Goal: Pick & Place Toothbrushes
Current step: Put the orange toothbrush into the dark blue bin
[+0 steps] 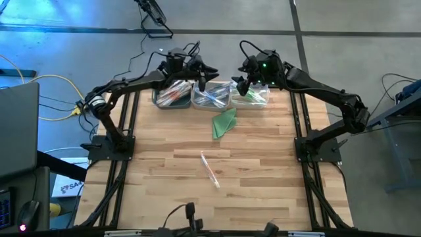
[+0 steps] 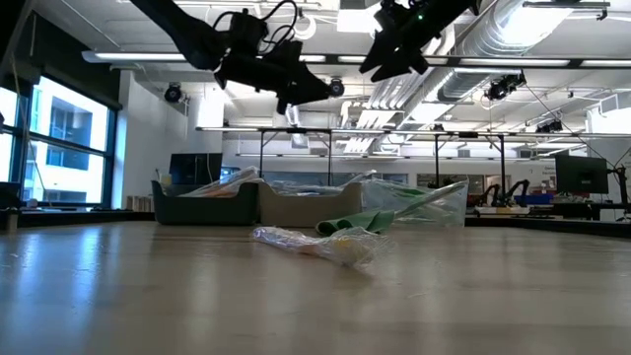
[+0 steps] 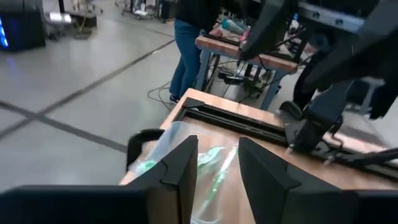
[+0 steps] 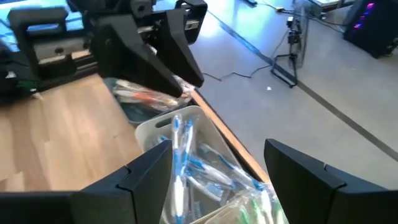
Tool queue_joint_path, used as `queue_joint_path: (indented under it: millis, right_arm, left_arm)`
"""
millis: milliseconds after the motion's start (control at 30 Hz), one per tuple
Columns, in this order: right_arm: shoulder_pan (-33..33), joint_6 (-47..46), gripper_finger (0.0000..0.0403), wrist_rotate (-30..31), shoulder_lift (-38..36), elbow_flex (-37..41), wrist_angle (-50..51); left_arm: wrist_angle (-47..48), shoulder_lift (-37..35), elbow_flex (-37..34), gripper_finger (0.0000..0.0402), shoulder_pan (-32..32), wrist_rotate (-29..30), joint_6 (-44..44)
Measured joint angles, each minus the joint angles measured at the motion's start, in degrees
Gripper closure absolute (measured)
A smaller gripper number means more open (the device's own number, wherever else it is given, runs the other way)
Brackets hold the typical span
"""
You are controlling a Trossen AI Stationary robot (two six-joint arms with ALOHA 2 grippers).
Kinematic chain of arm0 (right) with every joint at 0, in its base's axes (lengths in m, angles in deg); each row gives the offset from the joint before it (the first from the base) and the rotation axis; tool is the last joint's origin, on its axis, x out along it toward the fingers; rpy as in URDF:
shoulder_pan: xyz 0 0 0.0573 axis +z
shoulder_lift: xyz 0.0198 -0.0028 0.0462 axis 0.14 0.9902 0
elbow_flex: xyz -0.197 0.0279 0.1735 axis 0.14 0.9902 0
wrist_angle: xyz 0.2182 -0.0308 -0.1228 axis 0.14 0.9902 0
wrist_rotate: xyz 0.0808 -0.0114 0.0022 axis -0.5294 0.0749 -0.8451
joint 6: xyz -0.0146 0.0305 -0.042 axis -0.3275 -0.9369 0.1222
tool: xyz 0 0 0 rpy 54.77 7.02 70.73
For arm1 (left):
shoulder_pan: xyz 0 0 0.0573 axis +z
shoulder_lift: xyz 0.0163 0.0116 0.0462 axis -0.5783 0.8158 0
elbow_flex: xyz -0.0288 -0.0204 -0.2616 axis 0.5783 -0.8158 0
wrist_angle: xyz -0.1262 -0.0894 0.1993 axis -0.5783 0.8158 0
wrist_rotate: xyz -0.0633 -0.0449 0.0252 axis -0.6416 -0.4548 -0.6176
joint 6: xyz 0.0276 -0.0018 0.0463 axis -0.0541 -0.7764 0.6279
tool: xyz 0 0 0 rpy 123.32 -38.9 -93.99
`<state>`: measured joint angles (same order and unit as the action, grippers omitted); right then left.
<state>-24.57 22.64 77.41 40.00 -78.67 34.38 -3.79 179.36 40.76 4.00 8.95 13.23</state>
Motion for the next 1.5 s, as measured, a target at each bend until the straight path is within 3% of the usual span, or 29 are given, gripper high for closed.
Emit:
queue_joint_path:
  millis: [133,300,433,667,1000,1200,1500]
  right_arm:
    - [0.0,-0.04,0.0156,-2.7,0.0,0.0,0.0]
    - [0.02,-4.62,0.0156,-7.81,0.0,0.0,0.02]
    - [0.73,-8.69,0.0156,-13.08,0.0,0.0,0.08]
    - [4.6,-8.83,0.0156,-14.52,0.0,0.0,4.84]
    - [10.85,-11.84,0.0156,-14.32,0.0,0.0,15.39]
    - [15.16,-15.5,0.0156,-13.61,0.02,0.0,15.7]
    - [24.27,-25.48,0.0156,2.07,0.02,0.0,11.77]
  left_arm:
    - [3.63,-1.67,0.0,0.0298,0.0,-0.67,-2.03]
    - [8.84,-3.01,0.0,0.0313,-0.49,-5.91,-3.84]
    - [12.56,-4.21,0.0,0.0336,-3.18,-5.54,-4.72]
    - [18.12,-6.15,0.02,0.0395,-10.43,2.34,-2.06]
    - [36.18,-17.24,0.02,0.04,-16.04,13.77,3.67]
    - [45.19,-23.39,0.02,0.0401,-19.19,17.93,5.93]
    - [55.31,-30.19,0.0,0.0401,-23.34,18.77,7.78]
